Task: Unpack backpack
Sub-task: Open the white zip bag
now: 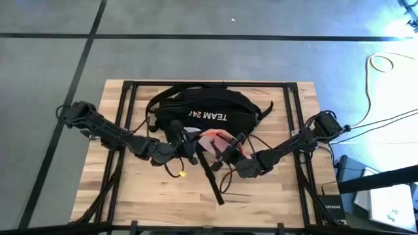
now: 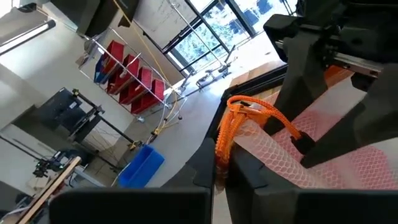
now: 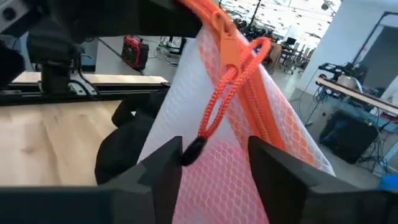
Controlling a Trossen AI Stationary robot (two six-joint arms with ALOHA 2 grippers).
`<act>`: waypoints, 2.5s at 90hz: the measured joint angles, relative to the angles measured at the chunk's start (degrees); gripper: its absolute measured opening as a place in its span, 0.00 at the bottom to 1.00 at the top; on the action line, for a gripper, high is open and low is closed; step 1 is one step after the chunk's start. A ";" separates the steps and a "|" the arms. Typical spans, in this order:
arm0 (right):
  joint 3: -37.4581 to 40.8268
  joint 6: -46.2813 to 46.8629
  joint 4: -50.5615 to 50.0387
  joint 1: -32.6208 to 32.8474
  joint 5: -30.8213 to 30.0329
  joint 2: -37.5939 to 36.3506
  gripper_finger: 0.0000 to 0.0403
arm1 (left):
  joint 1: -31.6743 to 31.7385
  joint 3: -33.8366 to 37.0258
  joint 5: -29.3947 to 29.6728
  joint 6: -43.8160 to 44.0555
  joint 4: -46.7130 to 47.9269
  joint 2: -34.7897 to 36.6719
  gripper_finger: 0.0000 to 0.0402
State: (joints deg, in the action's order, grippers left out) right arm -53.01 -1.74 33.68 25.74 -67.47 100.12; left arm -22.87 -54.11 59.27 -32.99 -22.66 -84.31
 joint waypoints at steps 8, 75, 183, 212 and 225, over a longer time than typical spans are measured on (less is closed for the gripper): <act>0.02 0.02 0.84 0.07 -0.12 0.00 0.30 | -0.02 0.00 0.02 0.54 0.42 0.00 0.00; 0.07 -5.98 2.90 2.55 0.45 0.00 0.02 | 0.00 0.00 2.84 -0.94 1.13 0.00 0.00; 0.07 30.62 -47.70 8.41 -1.15 -17.21 0.00 | 0.46 0.02 16.56 9.22 28.00 21.27 0.00; 0.04 45.14 -63.36 8.44 4.32 -17.64 0.00 | 0.46 0.02 16.59 28.37 42.19 25.56 0.00; 0.04 49.47 -67.49 8.41 5.41 -17.62 0.00 | 0.48 0.02 15.68 38.87 48.91 25.90 0.00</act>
State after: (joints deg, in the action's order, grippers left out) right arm -52.97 47.74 -33.82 34.15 -62.06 82.50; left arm -22.39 -54.08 74.95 5.88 26.25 -58.41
